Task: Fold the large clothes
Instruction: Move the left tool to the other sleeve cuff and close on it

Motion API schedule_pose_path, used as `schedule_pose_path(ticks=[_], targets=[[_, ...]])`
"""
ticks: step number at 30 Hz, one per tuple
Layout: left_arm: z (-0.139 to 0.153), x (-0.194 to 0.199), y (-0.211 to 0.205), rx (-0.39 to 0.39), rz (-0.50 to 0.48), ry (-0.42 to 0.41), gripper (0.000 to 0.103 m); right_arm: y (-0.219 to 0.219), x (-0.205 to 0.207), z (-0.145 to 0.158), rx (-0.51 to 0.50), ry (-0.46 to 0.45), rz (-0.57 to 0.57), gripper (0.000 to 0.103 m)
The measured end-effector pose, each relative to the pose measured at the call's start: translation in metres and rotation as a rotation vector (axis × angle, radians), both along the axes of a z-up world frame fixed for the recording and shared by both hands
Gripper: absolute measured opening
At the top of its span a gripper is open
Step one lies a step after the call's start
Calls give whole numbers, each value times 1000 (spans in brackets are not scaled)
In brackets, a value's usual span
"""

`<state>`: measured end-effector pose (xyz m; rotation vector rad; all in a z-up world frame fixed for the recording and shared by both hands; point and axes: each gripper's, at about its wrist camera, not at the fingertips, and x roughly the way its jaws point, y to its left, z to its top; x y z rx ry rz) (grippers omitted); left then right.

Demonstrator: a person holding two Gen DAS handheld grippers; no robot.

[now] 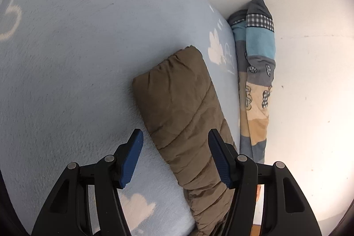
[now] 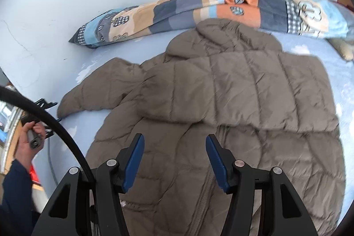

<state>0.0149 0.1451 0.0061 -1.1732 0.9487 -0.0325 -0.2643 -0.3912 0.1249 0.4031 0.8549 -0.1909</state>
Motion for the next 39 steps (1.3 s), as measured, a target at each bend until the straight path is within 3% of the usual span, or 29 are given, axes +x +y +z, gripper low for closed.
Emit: schedule_pose_path(ticks=[2,4,12,13,15,21,25,30,36,39], targets=[[-2,5,-2,38,-11,7,60,-6,6,4,-42,-34,-8,62],[-8,12,-6,22,-9,-22,60,-14,15,7,-101,-46,-29,62],[-20,31,-14,-20,-1,-113,59,-35,25,-13,-60,-27,-75,62],[-17,32,-15,-13,7,-135,53,-34,27,-14,-67,-25,-67,62],[-12,33,-16,9,8,-157,17,-29,30,-16,-87,-20,-51,62],[20,32,-21,55,3,-260,14,-19,35,-18,-92,-21,-16,62],[60,27,-34,71,-31,-370,14,-23,33,-20,-79,-16,-35,62],[135,10,-70,76,-139,-554,14,-24,29,-14,-78,-33,-46,62],[215,-22,-126,128,-294,-702,14,-21,29,-12,-66,-39,-38,62],[234,-36,-161,130,-373,-748,14,-22,25,-8,-58,-47,-43,62]])
